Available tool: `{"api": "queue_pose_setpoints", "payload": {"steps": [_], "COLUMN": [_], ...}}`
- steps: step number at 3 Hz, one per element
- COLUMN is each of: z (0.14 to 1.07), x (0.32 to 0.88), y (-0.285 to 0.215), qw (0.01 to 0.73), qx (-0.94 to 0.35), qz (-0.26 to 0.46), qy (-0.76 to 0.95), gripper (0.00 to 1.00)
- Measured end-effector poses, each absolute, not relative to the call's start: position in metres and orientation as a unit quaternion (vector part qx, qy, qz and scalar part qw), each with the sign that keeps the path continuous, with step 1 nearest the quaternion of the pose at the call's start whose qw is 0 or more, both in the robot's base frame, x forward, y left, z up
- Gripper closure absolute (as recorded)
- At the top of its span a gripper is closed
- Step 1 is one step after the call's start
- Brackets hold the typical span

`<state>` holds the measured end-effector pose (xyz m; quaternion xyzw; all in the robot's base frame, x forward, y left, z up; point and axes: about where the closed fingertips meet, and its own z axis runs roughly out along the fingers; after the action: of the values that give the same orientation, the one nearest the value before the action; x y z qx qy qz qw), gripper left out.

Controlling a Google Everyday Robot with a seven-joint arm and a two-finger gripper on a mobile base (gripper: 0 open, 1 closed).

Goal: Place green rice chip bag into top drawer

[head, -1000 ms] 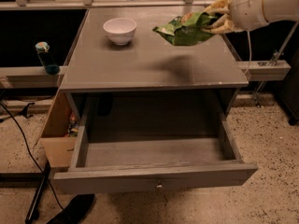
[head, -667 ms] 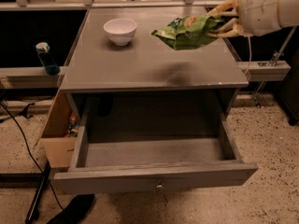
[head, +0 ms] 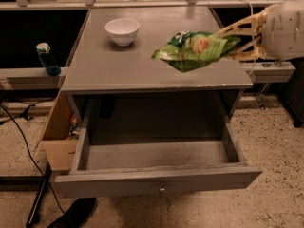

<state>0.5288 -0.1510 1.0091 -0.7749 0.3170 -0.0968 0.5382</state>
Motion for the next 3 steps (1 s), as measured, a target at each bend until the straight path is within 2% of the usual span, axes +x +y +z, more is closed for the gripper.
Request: {"api": "queue_pose_setpoints", "payload": {"steps": [3], "z": [0.989], "x": [0.513], "y": [-0.145], "qw": [0.523], "qx": [-0.806], "qz": [-0.12], "qy": [0.251], "gripper": [1.0]}}
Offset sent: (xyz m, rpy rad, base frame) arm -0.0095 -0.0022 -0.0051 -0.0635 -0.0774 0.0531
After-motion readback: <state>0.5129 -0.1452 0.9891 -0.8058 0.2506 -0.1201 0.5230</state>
